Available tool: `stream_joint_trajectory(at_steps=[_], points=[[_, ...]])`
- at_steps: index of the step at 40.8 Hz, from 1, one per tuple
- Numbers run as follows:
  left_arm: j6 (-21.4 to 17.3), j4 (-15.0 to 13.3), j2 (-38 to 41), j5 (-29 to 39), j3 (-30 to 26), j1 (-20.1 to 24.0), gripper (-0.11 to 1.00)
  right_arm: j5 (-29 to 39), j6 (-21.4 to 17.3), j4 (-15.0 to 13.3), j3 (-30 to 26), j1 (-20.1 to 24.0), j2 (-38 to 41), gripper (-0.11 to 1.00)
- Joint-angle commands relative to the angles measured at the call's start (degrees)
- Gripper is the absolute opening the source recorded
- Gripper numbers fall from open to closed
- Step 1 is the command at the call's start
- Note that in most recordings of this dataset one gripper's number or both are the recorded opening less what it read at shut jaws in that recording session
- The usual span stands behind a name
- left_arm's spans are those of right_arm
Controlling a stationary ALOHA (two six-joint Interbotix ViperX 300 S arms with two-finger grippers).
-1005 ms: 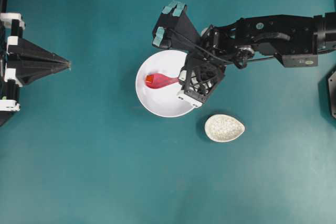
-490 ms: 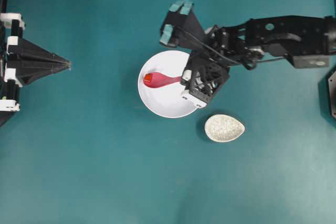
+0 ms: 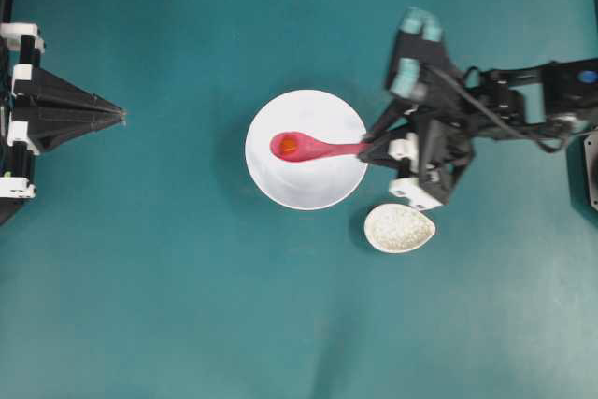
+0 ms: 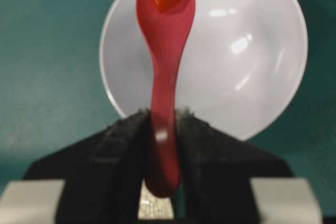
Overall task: Grip the spoon and scoop the red block from the bowl with right arm.
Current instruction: 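Raise the spoon with the red cube out of the bowl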
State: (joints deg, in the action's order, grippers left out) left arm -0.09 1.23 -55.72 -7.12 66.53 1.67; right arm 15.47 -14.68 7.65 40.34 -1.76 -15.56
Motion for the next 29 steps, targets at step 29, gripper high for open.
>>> stream_joint_trajectory(at_steps=[29], points=[[1.0,-0.1,-0.5,-1.2,-1.1,-0.1,0.0,5.8,0.3,-0.4,-5.0,0.0,-10.7,0.25]])
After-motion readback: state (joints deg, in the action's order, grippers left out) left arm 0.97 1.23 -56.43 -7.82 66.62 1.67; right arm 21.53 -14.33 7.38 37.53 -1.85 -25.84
